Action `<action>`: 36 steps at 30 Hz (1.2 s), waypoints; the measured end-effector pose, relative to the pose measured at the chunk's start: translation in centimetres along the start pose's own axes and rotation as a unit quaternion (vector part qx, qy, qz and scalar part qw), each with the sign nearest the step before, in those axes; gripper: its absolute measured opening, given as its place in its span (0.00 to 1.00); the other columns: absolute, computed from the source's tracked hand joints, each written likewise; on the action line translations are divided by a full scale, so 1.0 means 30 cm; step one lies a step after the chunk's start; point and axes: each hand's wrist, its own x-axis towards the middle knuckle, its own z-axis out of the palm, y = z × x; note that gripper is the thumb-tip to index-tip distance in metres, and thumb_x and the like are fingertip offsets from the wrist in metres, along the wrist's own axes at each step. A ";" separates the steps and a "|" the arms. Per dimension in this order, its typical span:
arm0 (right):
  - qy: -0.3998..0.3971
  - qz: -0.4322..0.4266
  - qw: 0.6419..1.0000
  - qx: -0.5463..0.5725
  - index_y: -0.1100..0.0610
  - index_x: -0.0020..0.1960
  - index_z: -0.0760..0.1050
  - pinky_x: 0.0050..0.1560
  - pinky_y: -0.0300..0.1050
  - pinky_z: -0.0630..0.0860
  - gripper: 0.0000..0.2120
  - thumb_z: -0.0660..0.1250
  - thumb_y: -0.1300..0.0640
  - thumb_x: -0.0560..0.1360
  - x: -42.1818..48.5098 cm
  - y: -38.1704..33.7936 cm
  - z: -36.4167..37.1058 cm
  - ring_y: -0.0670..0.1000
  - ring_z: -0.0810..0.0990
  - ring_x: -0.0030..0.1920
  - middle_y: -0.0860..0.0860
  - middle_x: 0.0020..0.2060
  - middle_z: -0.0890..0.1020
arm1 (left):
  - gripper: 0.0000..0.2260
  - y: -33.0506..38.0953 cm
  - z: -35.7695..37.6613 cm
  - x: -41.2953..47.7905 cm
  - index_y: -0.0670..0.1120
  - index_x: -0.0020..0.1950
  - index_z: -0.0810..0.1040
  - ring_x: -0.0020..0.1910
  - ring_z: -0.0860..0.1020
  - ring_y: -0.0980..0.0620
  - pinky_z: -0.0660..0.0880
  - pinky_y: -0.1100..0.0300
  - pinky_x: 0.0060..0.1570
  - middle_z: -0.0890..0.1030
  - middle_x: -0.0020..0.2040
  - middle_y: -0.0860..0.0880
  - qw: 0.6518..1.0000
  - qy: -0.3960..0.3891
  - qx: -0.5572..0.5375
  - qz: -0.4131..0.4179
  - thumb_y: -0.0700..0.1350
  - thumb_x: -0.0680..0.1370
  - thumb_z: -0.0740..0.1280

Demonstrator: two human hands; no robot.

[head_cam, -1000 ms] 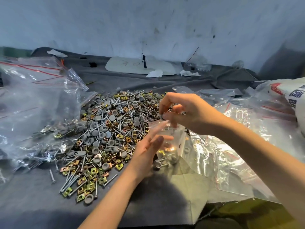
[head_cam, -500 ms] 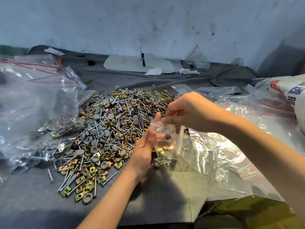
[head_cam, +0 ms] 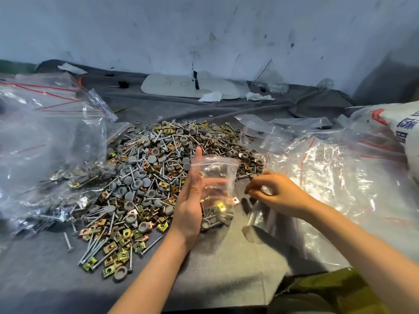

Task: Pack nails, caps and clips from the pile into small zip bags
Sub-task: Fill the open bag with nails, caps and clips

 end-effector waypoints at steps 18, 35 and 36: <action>0.131 0.098 0.974 0.160 0.53 0.57 0.75 0.36 0.39 0.78 0.13 0.70 0.58 0.73 -0.137 0.078 0.024 0.45 0.81 0.32 0.51 0.31 0.79 | 0.19 0.014 0.010 -0.002 0.71 0.68 0.59 0.47 0.84 0.45 0.81 0.54 0.47 0.85 0.47 0.47 1.000 -0.001 -0.003 0.009 0.54 0.80 0.48; 0.381 0.161 0.910 -0.014 0.59 0.56 0.78 0.49 0.36 0.70 0.12 0.71 0.63 0.73 -0.088 0.101 -0.153 0.49 0.77 0.46 0.55 0.48 0.80 | 0.19 0.032 0.011 0.002 0.67 0.70 0.58 0.51 0.83 0.43 0.80 0.43 0.53 0.84 0.48 0.44 1.000 -0.006 -0.005 -0.014 0.52 0.80 0.47; 0.297 0.092 0.950 -0.001 0.59 0.53 0.79 0.42 0.29 0.70 0.10 0.72 0.63 0.72 -0.103 0.054 -0.108 0.43 0.76 0.38 0.50 0.41 0.80 | 0.19 0.031 0.011 0.000 0.68 0.70 0.58 0.52 0.83 0.42 0.79 0.42 0.53 0.85 0.48 0.44 1.000 -0.002 -0.005 -0.015 0.53 0.80 0.47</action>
